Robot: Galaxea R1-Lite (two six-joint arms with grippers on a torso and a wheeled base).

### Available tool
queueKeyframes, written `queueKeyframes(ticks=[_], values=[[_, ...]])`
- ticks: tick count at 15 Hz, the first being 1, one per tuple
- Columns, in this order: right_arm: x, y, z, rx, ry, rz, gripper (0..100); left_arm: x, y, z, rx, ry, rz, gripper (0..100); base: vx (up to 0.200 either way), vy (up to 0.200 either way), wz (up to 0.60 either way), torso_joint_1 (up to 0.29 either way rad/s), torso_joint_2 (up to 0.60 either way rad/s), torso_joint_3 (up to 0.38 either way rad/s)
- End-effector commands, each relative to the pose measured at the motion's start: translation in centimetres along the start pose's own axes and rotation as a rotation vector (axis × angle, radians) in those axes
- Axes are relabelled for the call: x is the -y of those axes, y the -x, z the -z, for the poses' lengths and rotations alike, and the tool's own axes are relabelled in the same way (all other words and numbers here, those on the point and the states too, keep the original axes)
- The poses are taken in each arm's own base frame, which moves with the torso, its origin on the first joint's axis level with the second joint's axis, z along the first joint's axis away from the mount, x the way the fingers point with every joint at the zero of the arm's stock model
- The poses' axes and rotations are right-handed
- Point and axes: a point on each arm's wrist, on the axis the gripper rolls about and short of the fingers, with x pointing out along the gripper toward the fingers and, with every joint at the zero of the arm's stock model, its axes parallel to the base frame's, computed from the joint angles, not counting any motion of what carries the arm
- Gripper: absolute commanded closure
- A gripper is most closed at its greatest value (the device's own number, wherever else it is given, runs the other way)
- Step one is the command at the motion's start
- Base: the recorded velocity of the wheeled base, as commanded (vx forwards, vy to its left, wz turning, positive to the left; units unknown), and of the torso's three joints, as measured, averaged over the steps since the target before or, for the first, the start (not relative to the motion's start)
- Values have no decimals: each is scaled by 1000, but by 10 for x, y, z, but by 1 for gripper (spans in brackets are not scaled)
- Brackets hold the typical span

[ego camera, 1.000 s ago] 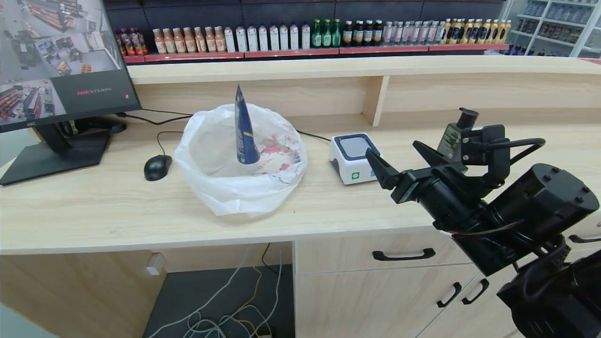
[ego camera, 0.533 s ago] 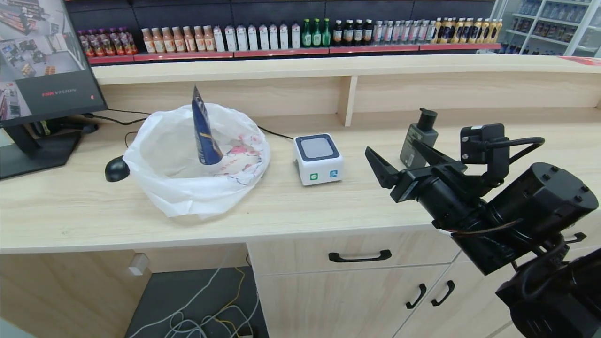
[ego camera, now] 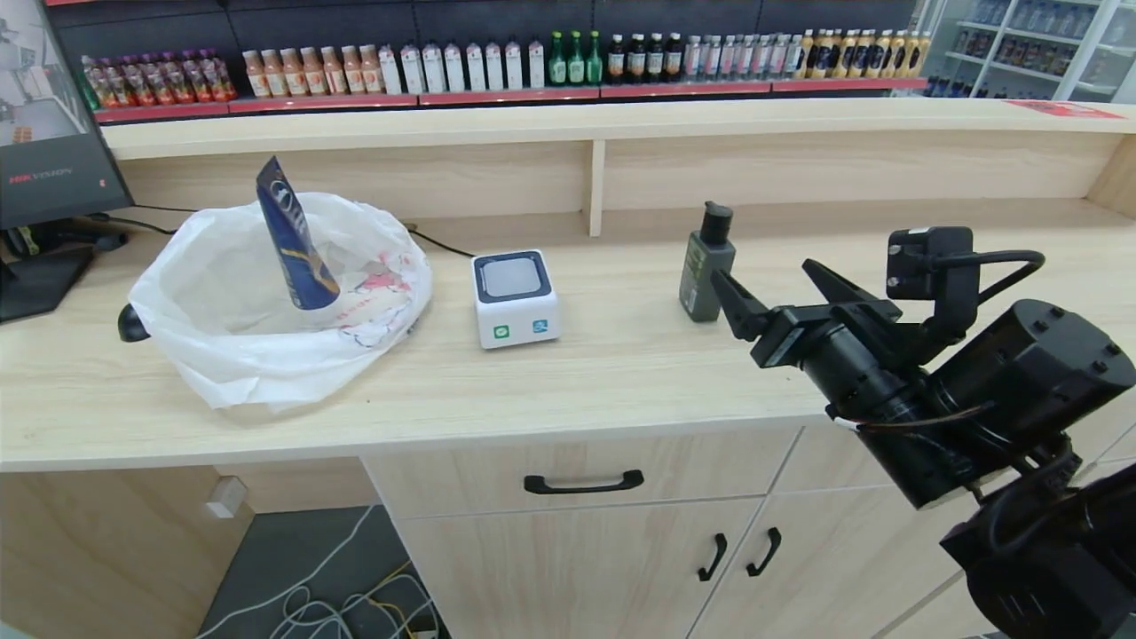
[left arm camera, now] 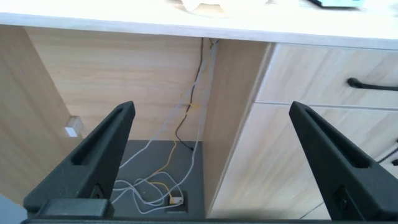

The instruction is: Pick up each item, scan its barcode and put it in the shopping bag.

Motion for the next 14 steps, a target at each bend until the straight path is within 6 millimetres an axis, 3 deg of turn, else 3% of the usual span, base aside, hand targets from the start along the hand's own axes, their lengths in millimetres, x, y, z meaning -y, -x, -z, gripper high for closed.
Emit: queueKeyframes(ticks=[1,7,14], values=[[4,-2,0,5,2,26,0,0,0,0,1,0,0,0,0,0,0,0,0,0],[4,-4,3,-2,43,17,0,0,0,0,1,-3,0,0,0,0,0,0,0,0],[5,-53,13,-118,67,-29,0,0,0,0,1,-3,0,0,0,0,0,0,0,0]])
